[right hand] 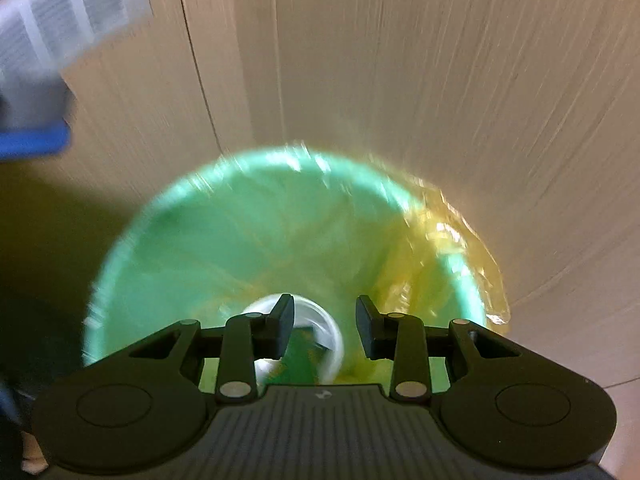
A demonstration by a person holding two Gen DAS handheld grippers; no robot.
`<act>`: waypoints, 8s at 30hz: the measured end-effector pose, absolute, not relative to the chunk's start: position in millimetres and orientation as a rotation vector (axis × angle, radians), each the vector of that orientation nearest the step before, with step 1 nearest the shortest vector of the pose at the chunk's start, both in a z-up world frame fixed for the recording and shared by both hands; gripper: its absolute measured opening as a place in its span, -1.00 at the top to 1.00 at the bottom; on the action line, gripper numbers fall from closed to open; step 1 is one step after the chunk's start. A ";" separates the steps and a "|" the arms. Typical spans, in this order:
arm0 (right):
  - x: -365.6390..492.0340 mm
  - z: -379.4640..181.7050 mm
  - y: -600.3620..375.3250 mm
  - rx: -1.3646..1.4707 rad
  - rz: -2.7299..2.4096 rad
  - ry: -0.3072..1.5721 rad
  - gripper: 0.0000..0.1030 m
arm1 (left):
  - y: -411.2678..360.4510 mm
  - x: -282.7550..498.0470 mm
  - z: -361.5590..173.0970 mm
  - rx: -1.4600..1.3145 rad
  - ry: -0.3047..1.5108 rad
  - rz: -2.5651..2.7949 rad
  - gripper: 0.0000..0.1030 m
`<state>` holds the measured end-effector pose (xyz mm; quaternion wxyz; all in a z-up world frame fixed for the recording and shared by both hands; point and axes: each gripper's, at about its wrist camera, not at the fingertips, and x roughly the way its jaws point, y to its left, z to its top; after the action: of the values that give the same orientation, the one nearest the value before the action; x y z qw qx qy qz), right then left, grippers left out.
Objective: Collect trash
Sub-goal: 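Raise both open tools from the bin toward the red-and-white tray, then grasp the white tissue with the right tool while the left tool grips the tray rim, then lift the tray with the left tool while the right tool carries the tissue toward the bin, then lower the tray into the green bin and open the left tool while the right holds the tissue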
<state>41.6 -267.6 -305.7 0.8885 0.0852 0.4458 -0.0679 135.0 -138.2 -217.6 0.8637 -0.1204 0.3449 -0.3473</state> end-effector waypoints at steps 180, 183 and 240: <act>103.5 -62.7 -105.2 0.091 0.469 0.519 0.86 | 73.0 102.8 -33.9 -0.192 0.503 0.005 0.75; 99.5 -60.1 -113.8 0.123 0.467 0.514 0.86 | 70.1 102.8 -30.0 -0.176 0.491 0.002 0.76; -33.3 -131.6 -288.6 0.299 0.113 0.495 0.86 | -96.8 100.9 -97.0 -0.162 0.728 -0.616 0.76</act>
<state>-33.3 -288.6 -131.6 0.9569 0.1471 0.2440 0.0557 100.9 -96.8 -97.0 0.8852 -0.0778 0.3501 -0.2963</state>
